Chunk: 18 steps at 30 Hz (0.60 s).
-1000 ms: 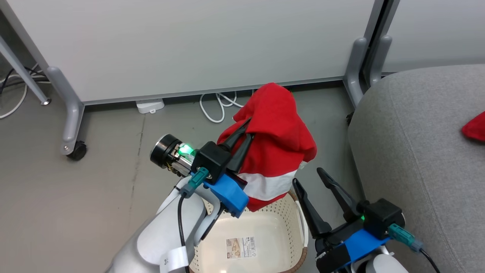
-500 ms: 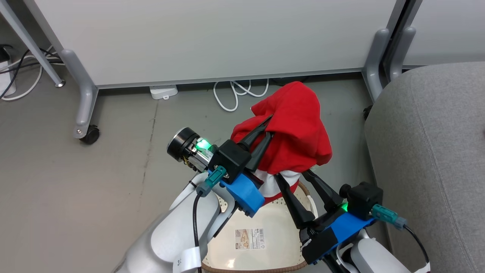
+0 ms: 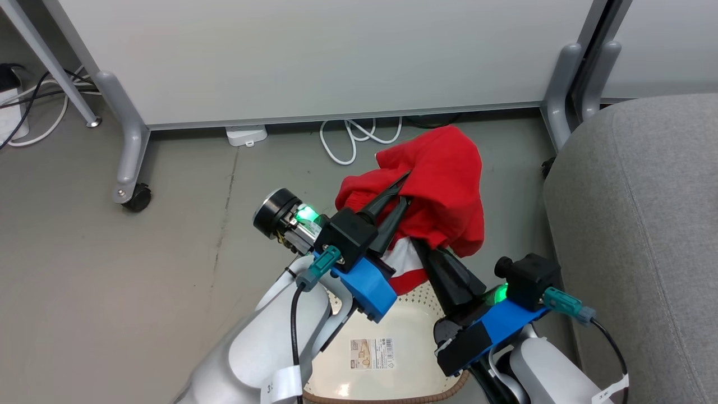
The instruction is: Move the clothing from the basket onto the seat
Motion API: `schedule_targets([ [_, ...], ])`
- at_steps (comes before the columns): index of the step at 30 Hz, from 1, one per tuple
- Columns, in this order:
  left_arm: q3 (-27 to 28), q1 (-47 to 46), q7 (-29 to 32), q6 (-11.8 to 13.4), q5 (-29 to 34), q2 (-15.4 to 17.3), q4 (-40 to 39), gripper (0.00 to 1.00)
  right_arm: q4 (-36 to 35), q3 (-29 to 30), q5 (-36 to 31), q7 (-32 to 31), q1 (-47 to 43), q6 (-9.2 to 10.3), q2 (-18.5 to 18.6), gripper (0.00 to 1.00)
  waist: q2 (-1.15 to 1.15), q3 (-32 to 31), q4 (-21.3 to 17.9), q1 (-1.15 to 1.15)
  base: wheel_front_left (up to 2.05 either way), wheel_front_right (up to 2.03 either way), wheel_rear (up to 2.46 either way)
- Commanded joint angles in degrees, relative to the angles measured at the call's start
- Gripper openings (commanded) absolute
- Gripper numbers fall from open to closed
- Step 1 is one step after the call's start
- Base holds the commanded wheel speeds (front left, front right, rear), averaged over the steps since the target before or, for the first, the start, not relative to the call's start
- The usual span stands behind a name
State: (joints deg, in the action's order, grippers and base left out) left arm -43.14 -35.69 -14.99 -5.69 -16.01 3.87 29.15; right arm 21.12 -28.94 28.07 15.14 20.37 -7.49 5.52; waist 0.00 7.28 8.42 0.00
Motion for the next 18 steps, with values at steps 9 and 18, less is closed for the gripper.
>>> schedule_targets([
  [9, 0.89, -0.3, -0.29, -0.48, 0.75, -0.34, 0.18, 0.0, -0.08, 0.07, -0.64, 0.0, 0.82, -0.01, -0.03, 0.0, 0.0, 0.13, -0.18, 0.0, 0.0, 0.0, 0.0],
  [18, 1.44, -0.14, -0.29, -0.79, 1.25, -0.53, 0.31, 0.0, -0.21, 0.48, -0.82, 0.0, 0.33, -0.01, 0.1, 0.0, 0.0, 0.08, -0.24, 0.0, 0.0, 0.0, 0.0],
])
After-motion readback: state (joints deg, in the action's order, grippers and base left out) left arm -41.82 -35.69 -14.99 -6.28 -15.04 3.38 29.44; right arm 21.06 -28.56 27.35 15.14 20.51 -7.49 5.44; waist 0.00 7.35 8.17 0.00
